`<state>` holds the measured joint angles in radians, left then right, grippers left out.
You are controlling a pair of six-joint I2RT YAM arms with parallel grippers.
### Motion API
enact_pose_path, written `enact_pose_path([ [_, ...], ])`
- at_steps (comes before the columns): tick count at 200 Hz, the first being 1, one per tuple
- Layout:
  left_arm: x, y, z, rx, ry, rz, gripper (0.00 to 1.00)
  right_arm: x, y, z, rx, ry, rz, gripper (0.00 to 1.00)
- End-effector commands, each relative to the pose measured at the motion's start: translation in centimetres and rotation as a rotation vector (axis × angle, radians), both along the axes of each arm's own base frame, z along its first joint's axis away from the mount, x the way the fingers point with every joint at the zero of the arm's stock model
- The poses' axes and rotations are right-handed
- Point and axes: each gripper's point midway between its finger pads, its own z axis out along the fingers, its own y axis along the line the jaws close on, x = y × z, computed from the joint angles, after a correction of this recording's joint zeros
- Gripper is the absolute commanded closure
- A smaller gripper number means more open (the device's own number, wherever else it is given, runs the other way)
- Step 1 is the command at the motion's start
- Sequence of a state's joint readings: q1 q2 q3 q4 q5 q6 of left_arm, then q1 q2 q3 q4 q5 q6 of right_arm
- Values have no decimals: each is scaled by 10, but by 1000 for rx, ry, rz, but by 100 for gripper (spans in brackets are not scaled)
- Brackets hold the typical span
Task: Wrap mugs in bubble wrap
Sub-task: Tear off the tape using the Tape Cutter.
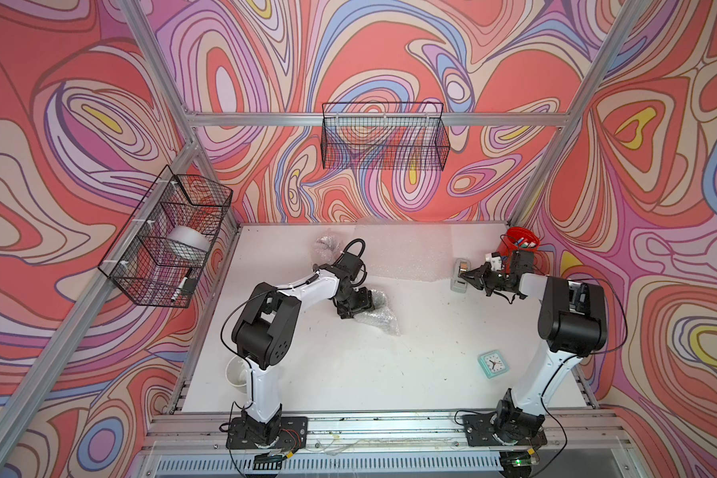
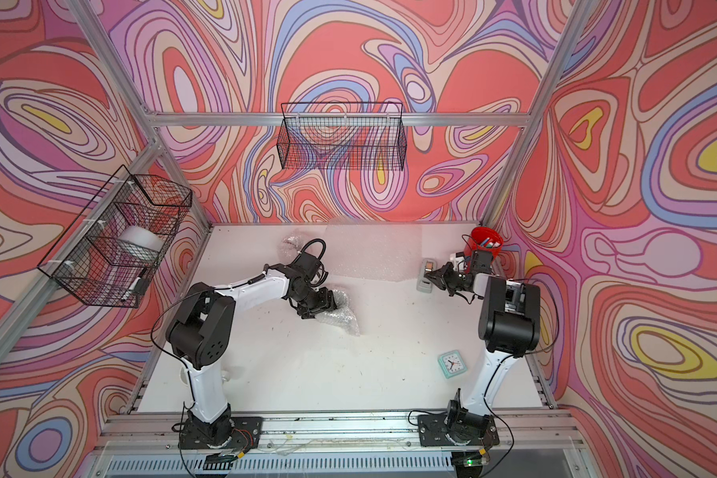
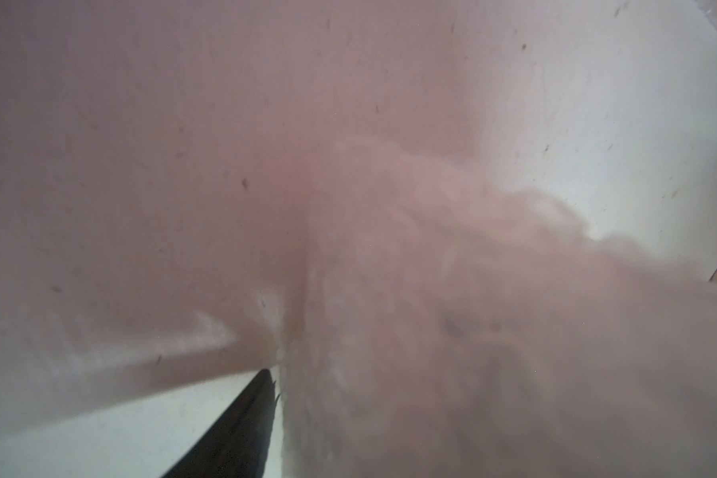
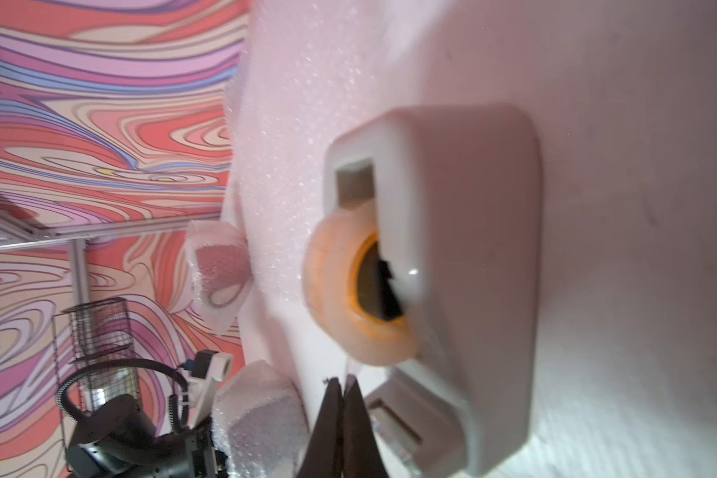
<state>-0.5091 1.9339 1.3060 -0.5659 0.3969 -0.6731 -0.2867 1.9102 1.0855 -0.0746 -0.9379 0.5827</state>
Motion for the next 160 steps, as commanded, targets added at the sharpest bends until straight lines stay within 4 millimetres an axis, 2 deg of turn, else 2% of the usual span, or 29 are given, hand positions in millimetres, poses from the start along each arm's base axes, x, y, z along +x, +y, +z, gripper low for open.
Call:
enact_pose_path([
  [1, -12, 10, -11, 39, 42, -3, 31, -6, 13, 47, 47, -149, 48, 100],
  [11, -12, 10, -11, 38, 42, -4, 31, -13, 15, 48, 48, -142, 48, 100],
  [19, -12, 10, -11, 38, 43, -4, 31, -19, 18, 41, 55, -113, 53, 100],
  [22, -12, 10, -11, 37, 41, -6, 31, -22, 20, 49, 49, -130, 61, 100],
  [30, -12, 9, -11, 36, 43, -8, 31, -31, 24, 47, 40, -113, 67, 100],
  [58, -14, 10, -11, 39, 47, -6, 31, -76, 44, 26, -23, 29, 96, 100],
  [87, -14, 9, -11, 33, 55, -1, 31, -122, 66, 12, -68, 128, 129, 100],
  [117, -13, 8, -11, 27, 58, 4, 31, -149, 53, -4, -192, 218, 64, 100],
  [142, -11, 6, -10, 19, 56, 3, 31, -153, 29, -28, -336, 311, 10, 100],
  [160, -11, 5, -9, 17, 54, 4, 31, -150, 23, -38, -368, 344, 3, 100],
])
